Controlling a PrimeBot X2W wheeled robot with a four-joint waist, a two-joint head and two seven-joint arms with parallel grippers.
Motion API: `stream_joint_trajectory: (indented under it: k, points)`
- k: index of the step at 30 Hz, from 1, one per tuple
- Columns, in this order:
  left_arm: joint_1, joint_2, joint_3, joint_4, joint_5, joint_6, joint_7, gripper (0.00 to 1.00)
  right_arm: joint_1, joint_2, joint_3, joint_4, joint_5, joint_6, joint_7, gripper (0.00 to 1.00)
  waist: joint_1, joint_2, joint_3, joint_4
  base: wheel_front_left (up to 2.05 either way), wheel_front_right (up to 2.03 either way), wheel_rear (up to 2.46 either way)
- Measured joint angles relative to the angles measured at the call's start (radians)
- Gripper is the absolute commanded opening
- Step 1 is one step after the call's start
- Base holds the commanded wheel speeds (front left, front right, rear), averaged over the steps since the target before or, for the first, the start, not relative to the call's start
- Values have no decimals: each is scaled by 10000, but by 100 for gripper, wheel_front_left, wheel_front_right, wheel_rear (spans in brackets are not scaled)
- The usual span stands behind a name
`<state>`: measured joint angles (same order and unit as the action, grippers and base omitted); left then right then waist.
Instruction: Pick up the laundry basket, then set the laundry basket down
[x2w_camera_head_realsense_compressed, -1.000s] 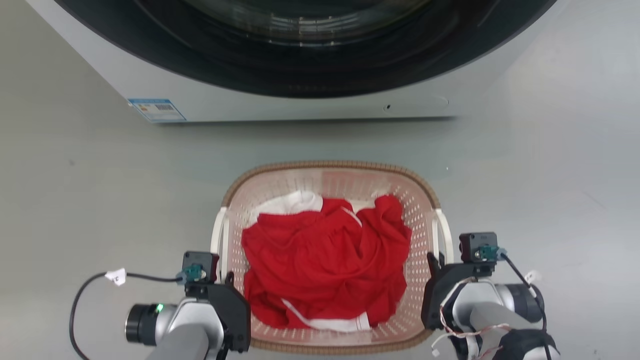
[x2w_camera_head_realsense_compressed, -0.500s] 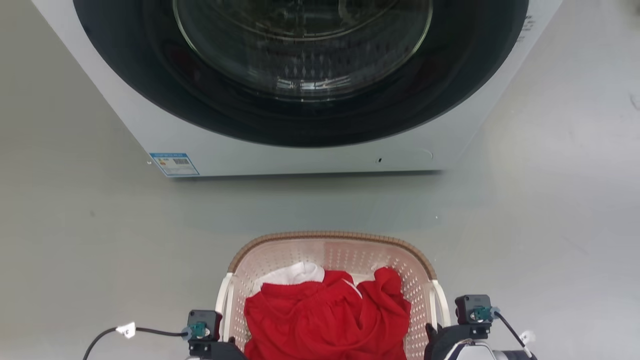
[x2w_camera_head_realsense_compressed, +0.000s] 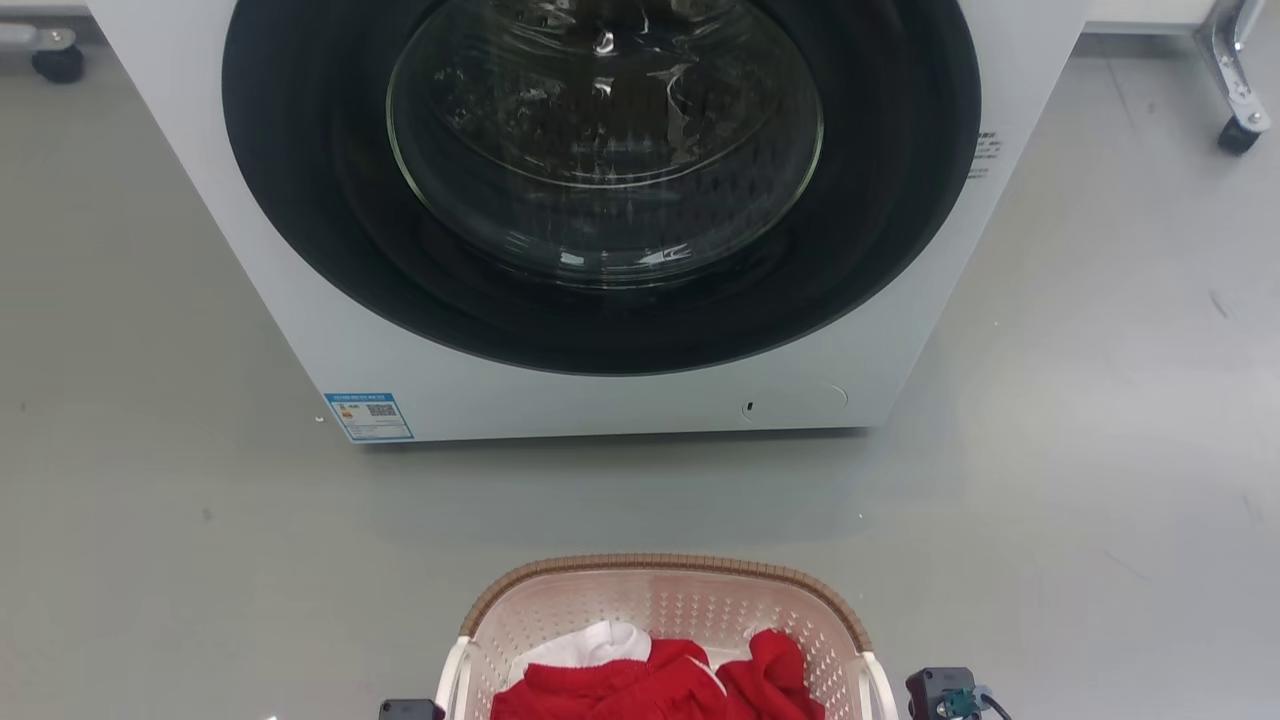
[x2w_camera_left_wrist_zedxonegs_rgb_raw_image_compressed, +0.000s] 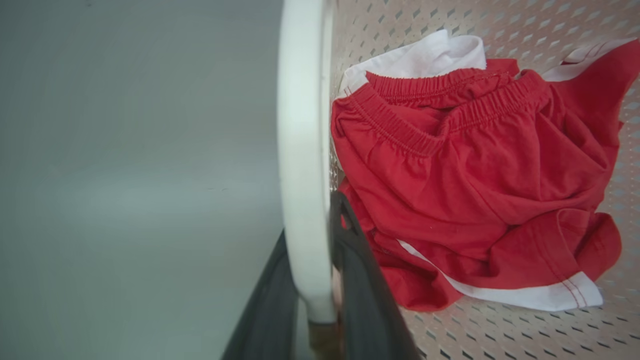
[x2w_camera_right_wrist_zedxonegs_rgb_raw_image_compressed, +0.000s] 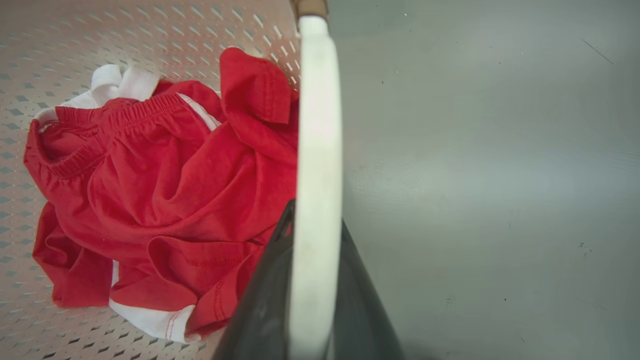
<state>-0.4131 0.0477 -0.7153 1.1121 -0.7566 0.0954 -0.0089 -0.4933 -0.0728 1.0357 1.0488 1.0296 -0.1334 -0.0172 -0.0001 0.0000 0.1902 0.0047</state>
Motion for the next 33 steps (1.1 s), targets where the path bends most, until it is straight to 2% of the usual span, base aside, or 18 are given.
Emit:
stream_joint_trajectory:
  k: [18, 33]
  points:
    - [924, 58, -414, -13, -698, 115, 249, 0, 824, -2, 627, -81, 573, -73, 508, 0, 1, -1, -1156, -138, 0, 0, 0]
    - [948, 77, -704, -21, -1037, 203, 309, 0, 935, -8, 865, -59, 938, -75, 573, 0, 0, 1, -1226, -205, 0, 0, 0]
